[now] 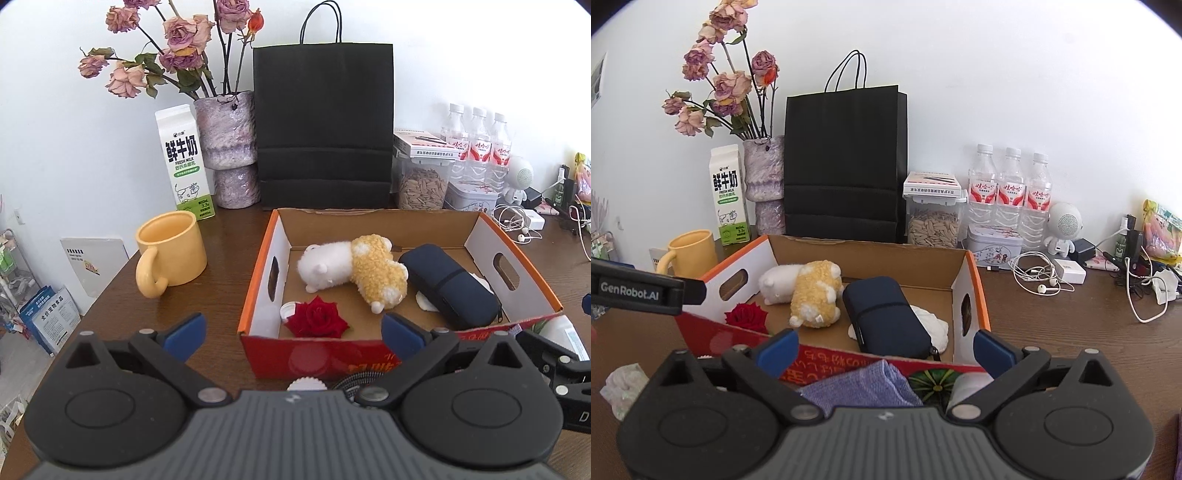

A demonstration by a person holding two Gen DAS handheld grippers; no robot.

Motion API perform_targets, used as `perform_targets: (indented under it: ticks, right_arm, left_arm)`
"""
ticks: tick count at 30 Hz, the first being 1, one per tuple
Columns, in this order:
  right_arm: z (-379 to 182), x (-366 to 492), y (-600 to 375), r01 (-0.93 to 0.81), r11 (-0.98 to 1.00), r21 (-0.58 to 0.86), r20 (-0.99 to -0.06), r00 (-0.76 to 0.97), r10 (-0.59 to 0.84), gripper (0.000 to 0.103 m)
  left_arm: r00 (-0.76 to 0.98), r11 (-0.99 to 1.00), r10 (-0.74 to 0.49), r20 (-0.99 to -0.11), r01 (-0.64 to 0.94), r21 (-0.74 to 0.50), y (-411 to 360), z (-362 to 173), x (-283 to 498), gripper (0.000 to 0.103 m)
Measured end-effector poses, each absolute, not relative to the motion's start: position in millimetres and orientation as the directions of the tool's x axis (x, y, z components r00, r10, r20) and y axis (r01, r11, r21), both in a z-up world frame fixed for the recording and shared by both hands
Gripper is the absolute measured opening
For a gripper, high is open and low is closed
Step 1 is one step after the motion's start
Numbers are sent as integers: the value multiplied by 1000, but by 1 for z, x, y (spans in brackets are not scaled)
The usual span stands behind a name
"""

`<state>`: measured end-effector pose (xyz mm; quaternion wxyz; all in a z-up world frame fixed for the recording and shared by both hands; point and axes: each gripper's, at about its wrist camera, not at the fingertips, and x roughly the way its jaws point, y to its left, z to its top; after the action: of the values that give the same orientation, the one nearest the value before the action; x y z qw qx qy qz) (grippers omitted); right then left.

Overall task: Organize objects
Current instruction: 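Withdraw both tools from the box back over the table items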

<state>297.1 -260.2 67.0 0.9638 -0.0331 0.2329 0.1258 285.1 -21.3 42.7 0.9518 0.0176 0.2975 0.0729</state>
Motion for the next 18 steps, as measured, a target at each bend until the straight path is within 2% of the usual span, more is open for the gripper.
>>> perform_targets:
  ticks: [18]
  right_arm:
    - [56, 225, -284, -258, 965, -33, -486, 848, 210, 103]
  left_arm:
    - [756, 977, 201, -623, -202, 70, 19, 16, 206, 103]
